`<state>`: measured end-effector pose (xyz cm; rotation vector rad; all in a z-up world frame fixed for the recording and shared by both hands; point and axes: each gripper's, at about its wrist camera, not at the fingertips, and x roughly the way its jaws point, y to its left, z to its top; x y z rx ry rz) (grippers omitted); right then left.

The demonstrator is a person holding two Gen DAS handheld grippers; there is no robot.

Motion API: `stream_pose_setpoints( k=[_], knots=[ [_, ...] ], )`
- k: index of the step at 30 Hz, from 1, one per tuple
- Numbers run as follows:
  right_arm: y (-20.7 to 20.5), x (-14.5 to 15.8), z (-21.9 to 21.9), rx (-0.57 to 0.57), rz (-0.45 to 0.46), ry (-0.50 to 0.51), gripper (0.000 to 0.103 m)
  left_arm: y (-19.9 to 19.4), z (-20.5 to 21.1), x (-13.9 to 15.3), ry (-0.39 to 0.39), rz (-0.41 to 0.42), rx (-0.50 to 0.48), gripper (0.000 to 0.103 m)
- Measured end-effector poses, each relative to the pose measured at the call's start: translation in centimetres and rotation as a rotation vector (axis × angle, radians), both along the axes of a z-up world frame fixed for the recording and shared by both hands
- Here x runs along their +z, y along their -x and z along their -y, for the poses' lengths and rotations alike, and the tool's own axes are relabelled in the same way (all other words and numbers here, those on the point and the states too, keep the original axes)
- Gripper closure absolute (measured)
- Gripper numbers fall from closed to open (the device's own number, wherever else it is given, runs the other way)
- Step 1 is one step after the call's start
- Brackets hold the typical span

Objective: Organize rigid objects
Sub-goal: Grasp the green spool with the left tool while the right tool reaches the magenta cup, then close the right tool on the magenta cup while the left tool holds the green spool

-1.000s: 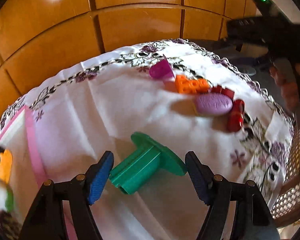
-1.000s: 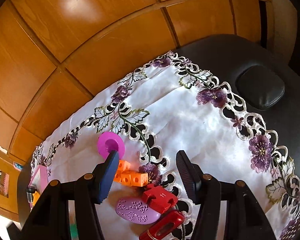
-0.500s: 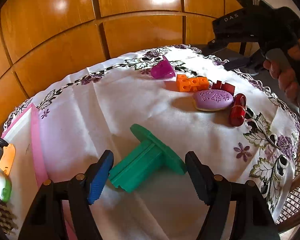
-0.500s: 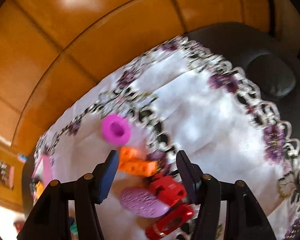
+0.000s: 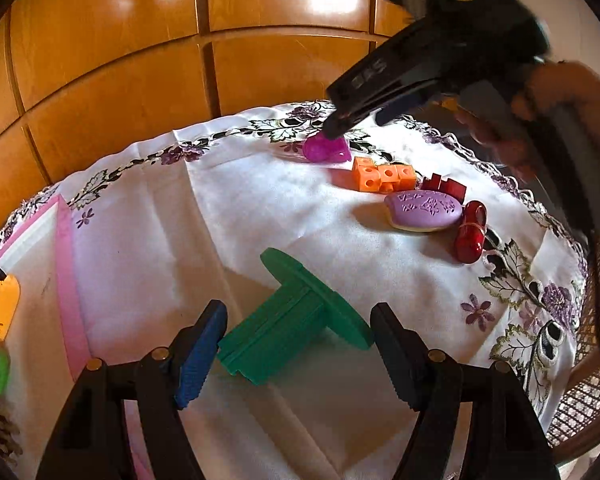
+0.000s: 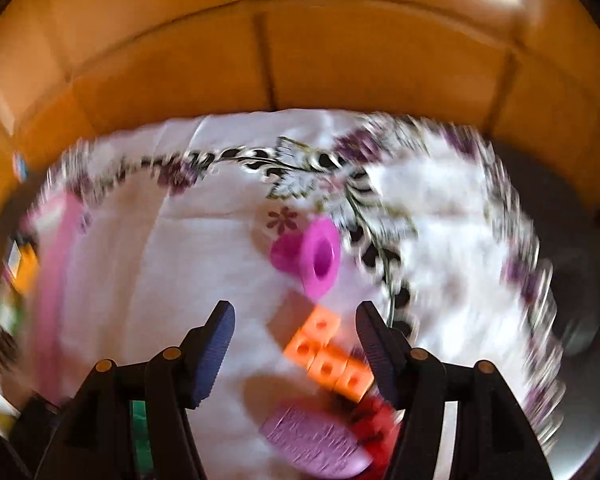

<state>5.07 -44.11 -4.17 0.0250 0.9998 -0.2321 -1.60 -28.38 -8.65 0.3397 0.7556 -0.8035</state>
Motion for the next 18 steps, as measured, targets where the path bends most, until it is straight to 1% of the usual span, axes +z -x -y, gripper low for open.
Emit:
stream_pose_setpoints(
  k=[2,5,6,8,10,11,12,13,15,18],
  knots=[
    [-1.8,0.0,-1.4,0.100,-0.064,0.149,0.039,-0.2,-0.2,0.1,0.012,-0.012,0.001,0.029],
    [-3.9,-0.5,-2.5,0.209,-0.150,0.281,0.039,-0.5,-0.3,0.1,0.026,-0.030,0.005,0.029],
    [-4.6,-1.0,-2.6,0.244,-0.185,0.318,0.039,-0.6,-0.3,0.1,0.030,-0.035,0.006,0.029],
    [-5.9,-2.1,-2.8,0.301,-0.258,0.360,0.040,-0.7,-0.3,0.1,0.035,-0.043,0.009,0.029],
    [-7.1,-3.9,-2.4,0.322,-0.349,0.403,0.041,-0.8,-0.3,0.1,0.036,-0.047,0.008,0.029],
    [-7.4,-4.6,-2.3,0.320,-0.373,0.412,0.050,-0.8,-0.3,0.1,0.038,-0.050,0.008,0.029],
    [-7.6,-5.2,-1.9,0.310,-0.402,0.405,0.073,-0.8,-0.3,0.1,0.039,-0.051,0.008,0.029],
    [-7.4,-5.4,-1.6,0.297,-0.402,0.394,0.083,-0.9,-0.3,0.1,0.039,-0.052,0.007,0.029],
    [-6.9,-5.1,-0.8,0.269,-0.359,0.319,0.091,-0.9,-0.3,0.0,0.041,-0.054,0.008,0.028],
    [-5.7,-4.0,0.3,0.216,-0.285,0.230,0.094,-1.3,-0.3,-0.7,0.027,-0.095,0.018,0.027]
  ],
)
